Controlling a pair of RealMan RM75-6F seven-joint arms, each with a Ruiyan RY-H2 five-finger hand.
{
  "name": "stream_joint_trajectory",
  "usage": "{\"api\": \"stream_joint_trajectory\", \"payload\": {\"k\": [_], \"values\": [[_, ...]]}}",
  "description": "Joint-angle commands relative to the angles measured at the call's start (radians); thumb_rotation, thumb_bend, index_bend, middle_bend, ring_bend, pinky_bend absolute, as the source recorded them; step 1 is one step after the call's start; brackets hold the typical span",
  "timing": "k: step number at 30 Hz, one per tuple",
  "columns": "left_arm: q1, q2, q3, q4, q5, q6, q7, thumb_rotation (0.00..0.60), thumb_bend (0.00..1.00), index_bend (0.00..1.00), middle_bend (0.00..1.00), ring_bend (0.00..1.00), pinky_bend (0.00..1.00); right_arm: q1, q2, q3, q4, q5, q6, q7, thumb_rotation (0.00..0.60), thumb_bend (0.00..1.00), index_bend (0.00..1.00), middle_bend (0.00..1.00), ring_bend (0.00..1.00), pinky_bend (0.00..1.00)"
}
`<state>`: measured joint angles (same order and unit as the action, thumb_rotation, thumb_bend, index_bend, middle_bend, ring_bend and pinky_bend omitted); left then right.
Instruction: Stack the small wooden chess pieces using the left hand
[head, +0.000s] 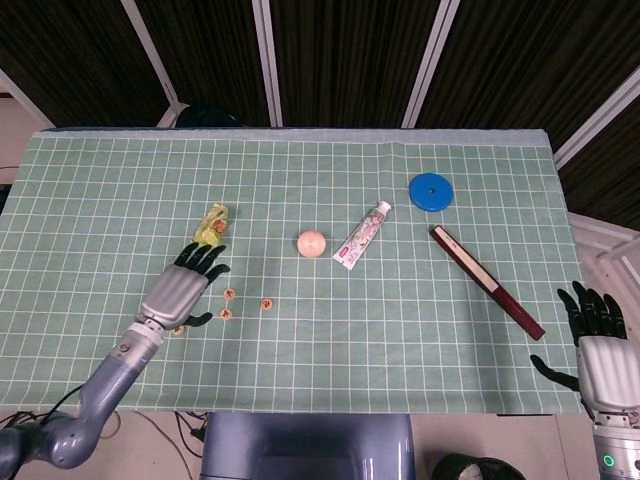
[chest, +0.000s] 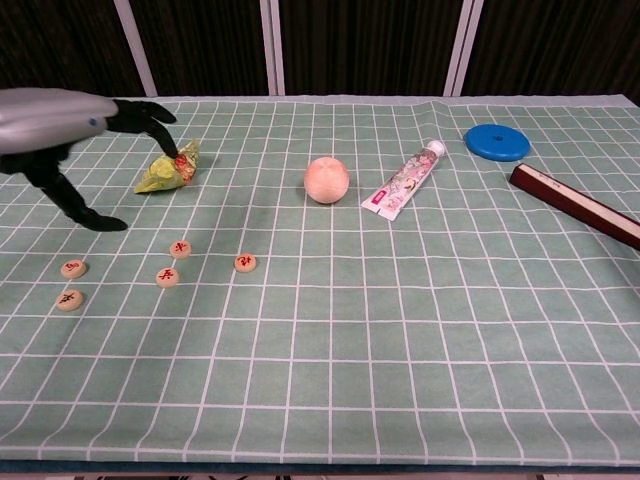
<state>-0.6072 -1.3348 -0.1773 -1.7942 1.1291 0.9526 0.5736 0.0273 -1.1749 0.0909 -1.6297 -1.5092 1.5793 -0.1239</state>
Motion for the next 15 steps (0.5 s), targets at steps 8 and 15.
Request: {"api": "stream_joint_trajectory", "payload": {"k": [8,15], "values": [[-0.126,-0.22,0.003,0.138,-0.144,0.002,0.131,0.6,0.24,0.32,0.0,0.0,0.0,-0.002,0.006,0.006,-0.004,0.015,-0.002,0.008,0.6,0.23,0.12,0.01,0.0,0.0],[-0.18,-0.293,0.007,0.205,-0.221,0.007,0.199,0.6,0.24,0.33,0.0,0.0,0.0,-0.001,0.004,0.007,-0.003,0.013,-0.002,0.012,0.6,0.23,0.12,0.01,0.0,0.0]]}}
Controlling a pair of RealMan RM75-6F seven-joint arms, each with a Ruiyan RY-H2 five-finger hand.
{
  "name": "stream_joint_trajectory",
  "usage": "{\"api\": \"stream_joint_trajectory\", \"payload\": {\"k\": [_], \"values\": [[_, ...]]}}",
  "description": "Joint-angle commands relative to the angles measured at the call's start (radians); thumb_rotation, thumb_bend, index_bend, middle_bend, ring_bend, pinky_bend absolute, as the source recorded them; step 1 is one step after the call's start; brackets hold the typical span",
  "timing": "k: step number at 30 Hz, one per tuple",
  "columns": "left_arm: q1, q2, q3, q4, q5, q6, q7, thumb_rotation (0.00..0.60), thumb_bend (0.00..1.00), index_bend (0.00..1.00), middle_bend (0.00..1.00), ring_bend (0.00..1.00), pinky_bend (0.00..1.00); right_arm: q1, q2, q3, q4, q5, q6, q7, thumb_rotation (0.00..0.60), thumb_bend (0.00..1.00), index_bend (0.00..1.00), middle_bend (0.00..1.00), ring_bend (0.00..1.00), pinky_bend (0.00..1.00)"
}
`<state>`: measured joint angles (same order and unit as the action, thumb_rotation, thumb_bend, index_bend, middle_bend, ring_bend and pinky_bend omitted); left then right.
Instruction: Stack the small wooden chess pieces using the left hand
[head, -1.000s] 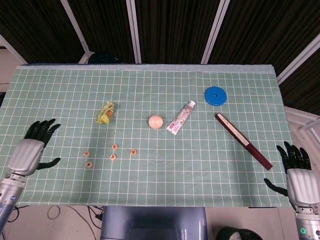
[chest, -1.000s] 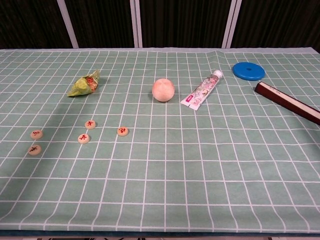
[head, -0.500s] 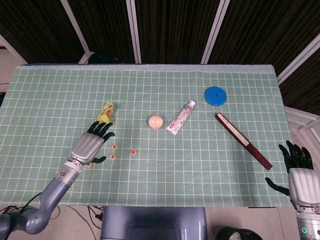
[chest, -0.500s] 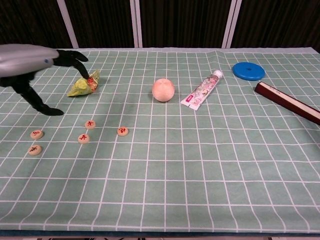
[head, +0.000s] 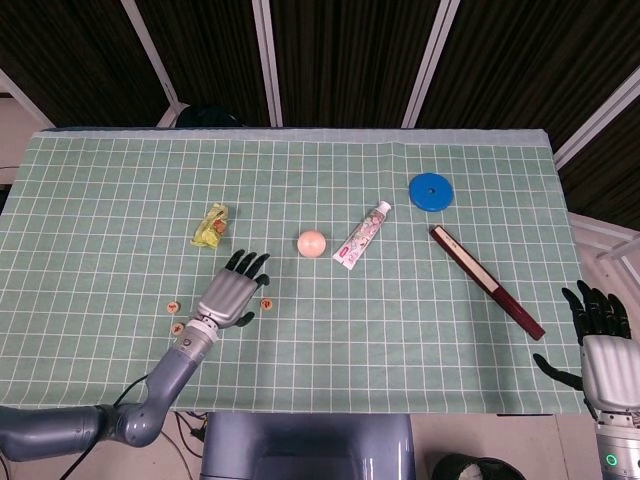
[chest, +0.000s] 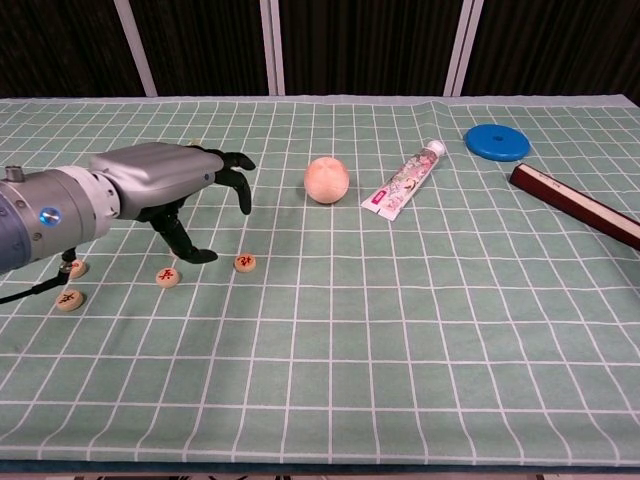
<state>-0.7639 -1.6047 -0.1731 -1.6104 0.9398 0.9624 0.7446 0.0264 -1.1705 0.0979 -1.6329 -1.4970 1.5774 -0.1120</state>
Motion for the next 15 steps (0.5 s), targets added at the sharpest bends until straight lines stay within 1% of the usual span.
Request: {"api": "stream_joint_trajectory", "payload": {"k": [1,6,15], "values": [[-0.031,-0.029,0.003,0.026,-0.043,-0.006,0.034,0.6,0.24,0.33,0.0,0.0,0.0,0.0,0.0,0.001,0.0,0.001,0.001,0.0,0.6,0.23,0.12,0.01,0.0,0.0],[-0.059,-0.051,0.003,0.048,-0.09,-0.021,0.038,0.6,0.24,0.35,0.0,0.0,0.0,0.0,0.001,0.003,-0.001,0.005,-0.001,0.003,0.6,0.23,0.12,0.01,0.0,0.0],[-0.09,-0.091,0.029,0.122,-0.138,-0.039,0.039,0.6,0.25,0.38,0.0,0.0,0.0,0.001,0.003,0.003,-0.002,0.008,-0.005,0.007,0.6,0.23,0.12,0.01,0.0,0.0]]}}
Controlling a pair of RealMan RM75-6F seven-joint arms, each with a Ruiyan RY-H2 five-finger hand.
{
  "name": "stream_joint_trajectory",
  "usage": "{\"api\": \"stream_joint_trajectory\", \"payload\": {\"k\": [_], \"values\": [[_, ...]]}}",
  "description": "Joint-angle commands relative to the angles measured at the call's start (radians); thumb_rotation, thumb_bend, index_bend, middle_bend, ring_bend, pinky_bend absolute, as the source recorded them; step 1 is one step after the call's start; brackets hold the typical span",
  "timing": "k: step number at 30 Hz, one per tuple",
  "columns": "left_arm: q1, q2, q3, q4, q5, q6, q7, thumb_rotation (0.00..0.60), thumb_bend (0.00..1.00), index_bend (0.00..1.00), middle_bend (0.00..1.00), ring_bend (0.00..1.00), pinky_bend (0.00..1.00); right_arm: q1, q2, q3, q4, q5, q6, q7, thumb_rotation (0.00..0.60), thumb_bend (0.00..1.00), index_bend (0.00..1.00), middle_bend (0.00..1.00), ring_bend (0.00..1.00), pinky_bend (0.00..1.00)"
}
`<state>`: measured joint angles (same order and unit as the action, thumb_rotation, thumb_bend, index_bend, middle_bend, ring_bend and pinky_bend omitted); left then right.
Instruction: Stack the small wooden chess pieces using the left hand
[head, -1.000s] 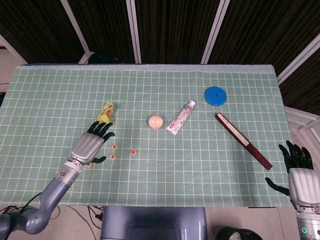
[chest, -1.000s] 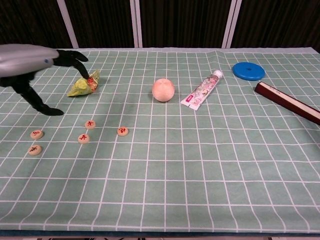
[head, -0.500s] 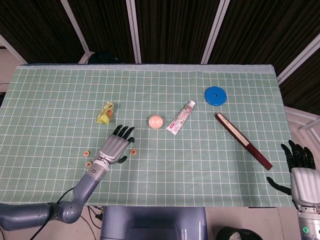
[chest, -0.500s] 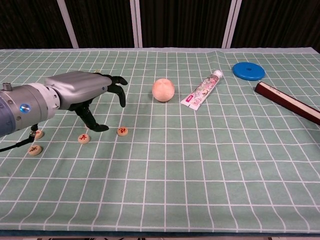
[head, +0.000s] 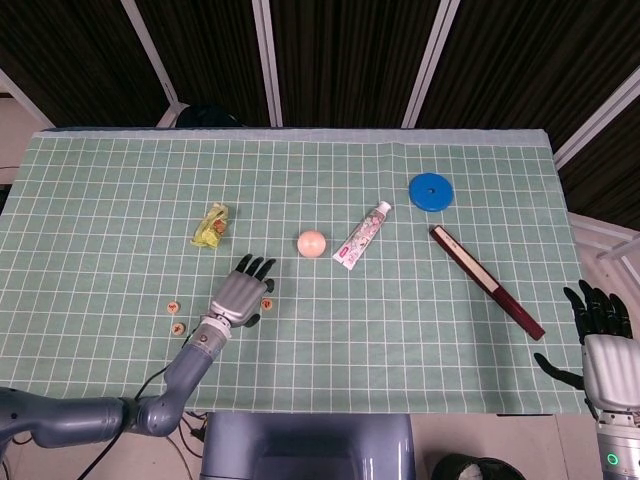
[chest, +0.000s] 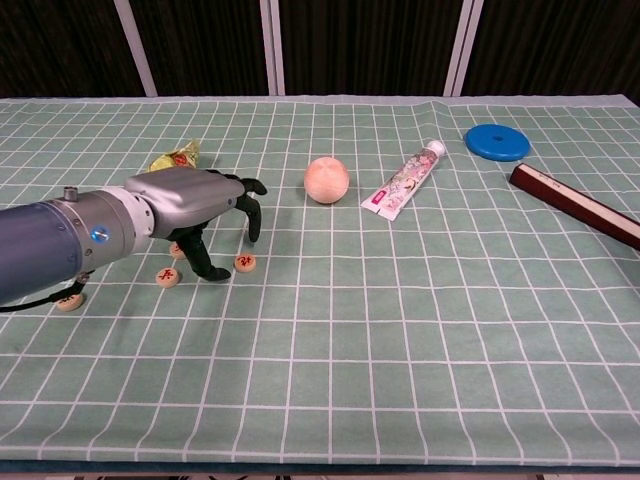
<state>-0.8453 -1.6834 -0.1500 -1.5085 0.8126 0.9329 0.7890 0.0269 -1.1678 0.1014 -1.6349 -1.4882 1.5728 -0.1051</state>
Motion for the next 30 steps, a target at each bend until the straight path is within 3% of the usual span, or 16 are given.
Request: {"api": "stream_joint_trajectory", "payload": {"k": [1,30], "values": [[-0.011,-0.017,0.008,0.029,-0.012,-0.011,-0.008,0.6,0.25,0.38,0.0,0.0,0.0,0.0,0.0,0.0,0.0,-0.001,0.0,0.0,0.6,0.23,0.12,0.01,0.0,0.0],[-0.054,-0.048,0.041,0.069,-0.039,0.013,-0.006,0.6,0.32,0.49,0.0,0.0,0.0,0.002,0.0,0.001,-0.001,0.005,-0.005,0.003,0.6,0.23,0.12,0.01,0.0,0.0]]}}
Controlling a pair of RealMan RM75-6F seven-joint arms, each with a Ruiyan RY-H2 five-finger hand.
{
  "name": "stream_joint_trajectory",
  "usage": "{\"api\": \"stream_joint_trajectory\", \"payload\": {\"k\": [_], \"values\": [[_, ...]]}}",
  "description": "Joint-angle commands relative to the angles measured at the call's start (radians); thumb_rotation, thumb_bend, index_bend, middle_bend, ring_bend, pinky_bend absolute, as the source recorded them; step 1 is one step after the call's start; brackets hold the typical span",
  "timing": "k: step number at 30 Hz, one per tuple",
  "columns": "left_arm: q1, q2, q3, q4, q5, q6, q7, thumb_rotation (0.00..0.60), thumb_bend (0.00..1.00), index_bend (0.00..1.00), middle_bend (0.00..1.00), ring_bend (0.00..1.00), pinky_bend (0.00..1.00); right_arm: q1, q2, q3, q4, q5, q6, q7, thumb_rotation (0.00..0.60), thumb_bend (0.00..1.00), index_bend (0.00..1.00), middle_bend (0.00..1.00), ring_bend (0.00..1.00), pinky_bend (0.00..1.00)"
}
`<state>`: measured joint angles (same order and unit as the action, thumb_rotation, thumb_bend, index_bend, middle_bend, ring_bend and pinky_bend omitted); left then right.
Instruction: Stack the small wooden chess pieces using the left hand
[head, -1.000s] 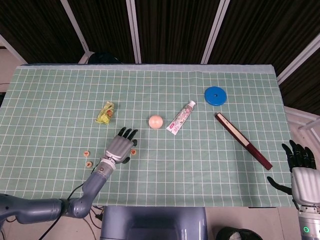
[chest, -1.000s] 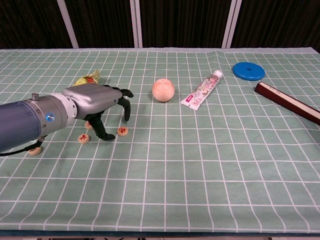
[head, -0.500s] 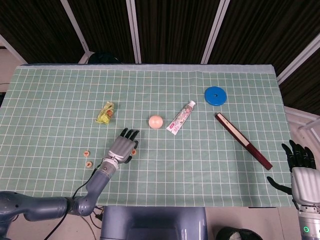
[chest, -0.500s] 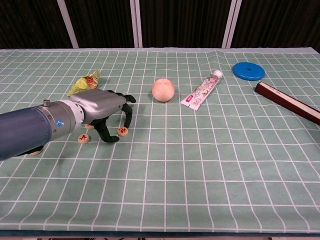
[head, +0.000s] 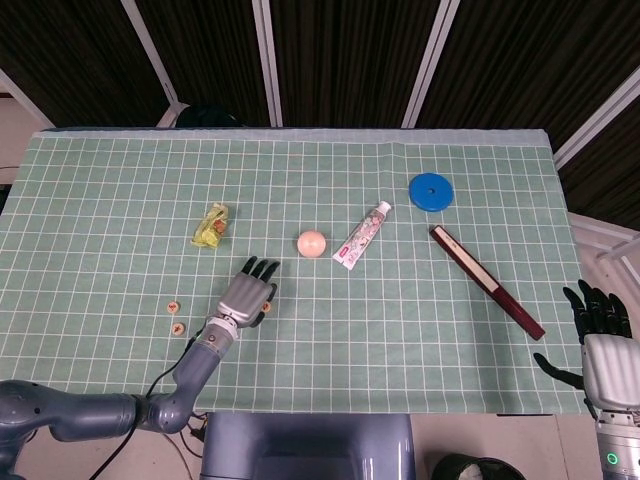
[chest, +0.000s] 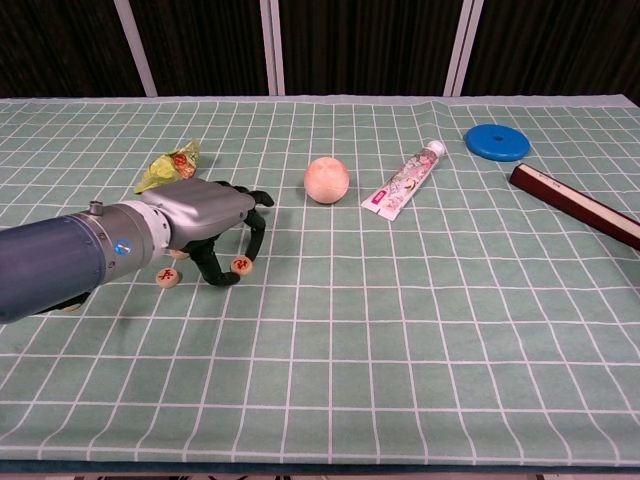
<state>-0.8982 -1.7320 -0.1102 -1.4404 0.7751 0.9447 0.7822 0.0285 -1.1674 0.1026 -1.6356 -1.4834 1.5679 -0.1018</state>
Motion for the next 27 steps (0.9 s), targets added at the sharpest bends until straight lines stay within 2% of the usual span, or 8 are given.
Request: {"api": "stream_joint_trajectory", "payload": {"k": [1,7,12,20,27], "values": [[-0.002,0.001,0.002,0.001,-0.004,0.002,0.001,0.6,0.32,0.49,0.0,0.0,0.0,0.0,0.0,0.0,0.0,0.001,0.0,0.0,0.6,0.23,0.12,0.01,0.0,0.0],[-0.005,0.012,0.002,-0.012,-0.001,0.009,-0.002,0.6,0.33,0.51,0.01,0.0,0.0,0.0,0.0,0.0,0.001,-0.001,0.001,0.001,0.6,0.23,0.12,0.01,0.0,0.0],[0.011,0.057,0.006,-0.066,0.032,0.043,-0.022,0.6,0.34,0.51,0.02,0.0,0.0,-0.001,0.0,0.0,0.002,0.0,0.002,0.003,0.6,0.23,0.12,0.01,0.0,0.0],[0.075,0.176,0.056,-0.143,0.121,0.084,-0.094,0.6,0.34,0.51,0.02,0.0,0.0,0.0,0.0,0.0,0.002,0.0,0.0,0.004,0.6,0.23,0.12,0.01,0.0,0.0],[0.115,0.214,0.102,-0.12,0.195,0.057,-0.176,0.6,0.33,0.51,0.02,0.0,0.0,0.001,-0.005,-0.003,-0.002,-0.006,0.001,-0.009,0.6,0.23,0.12,0.01,0.0,0.0]]}}
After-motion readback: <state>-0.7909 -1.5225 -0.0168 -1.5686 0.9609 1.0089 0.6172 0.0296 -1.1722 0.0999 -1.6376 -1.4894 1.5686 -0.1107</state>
